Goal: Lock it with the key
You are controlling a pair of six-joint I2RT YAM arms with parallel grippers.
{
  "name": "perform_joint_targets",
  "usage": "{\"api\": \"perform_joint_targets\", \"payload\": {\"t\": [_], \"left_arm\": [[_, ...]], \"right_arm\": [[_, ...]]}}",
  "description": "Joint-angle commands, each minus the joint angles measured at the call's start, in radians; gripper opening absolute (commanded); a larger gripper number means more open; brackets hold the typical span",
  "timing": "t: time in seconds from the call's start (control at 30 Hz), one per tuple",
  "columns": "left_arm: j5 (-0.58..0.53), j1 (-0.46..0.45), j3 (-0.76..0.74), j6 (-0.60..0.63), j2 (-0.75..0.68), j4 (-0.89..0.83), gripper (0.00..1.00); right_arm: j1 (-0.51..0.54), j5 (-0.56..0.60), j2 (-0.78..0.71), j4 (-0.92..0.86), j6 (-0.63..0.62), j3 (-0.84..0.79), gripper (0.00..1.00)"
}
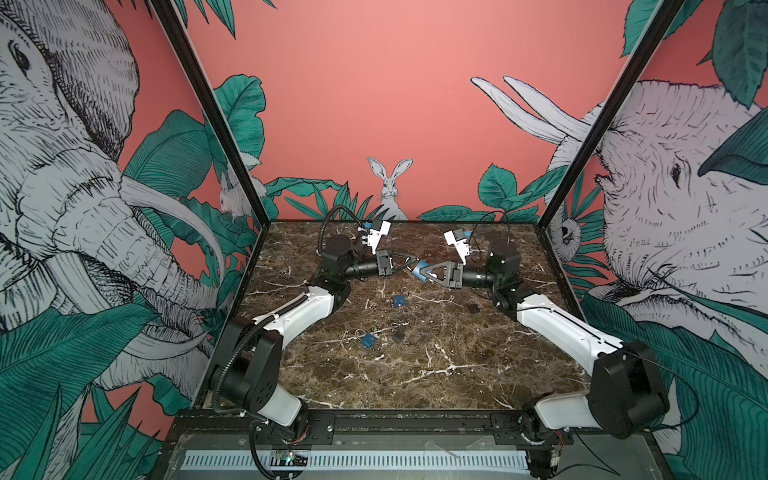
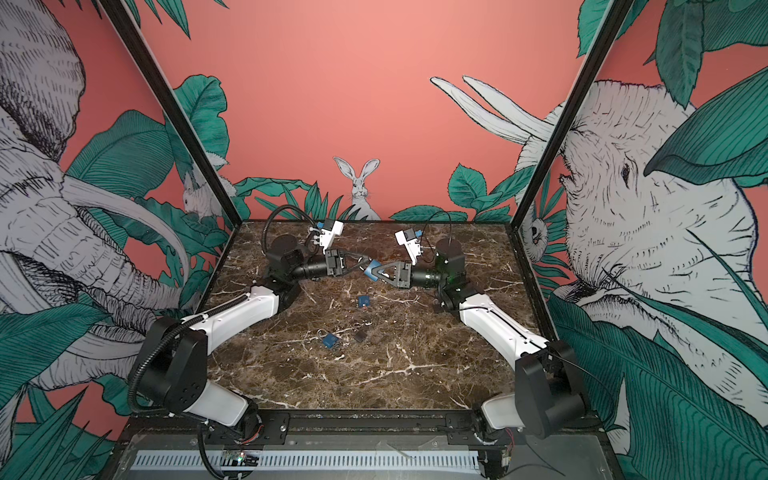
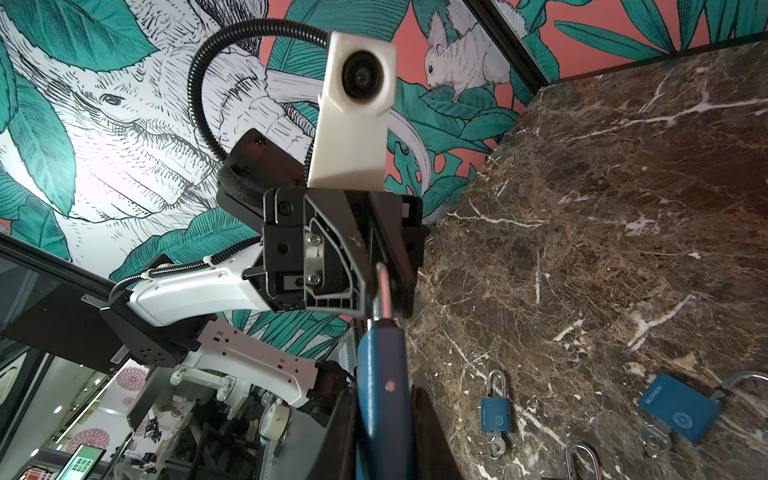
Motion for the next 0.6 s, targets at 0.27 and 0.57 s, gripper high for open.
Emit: {"api": "perform_joint_targets", "payload": {"t": [0.27, 0.57], "left_arm": [[0.014, -0.003, -0.010, 0.006, -0.013, -0.041, 0.14], [0.029, -0.003, -0.003, 0.028, -0.013, -0.077, 0.08]], "right_arm": [[0.005, 0.021, 0.009, 0.110, -0.010, 0.049, 0.00], [0.005, 0.019, 0.015, 0.137, 0.012, 0.048, 0.00]]}}
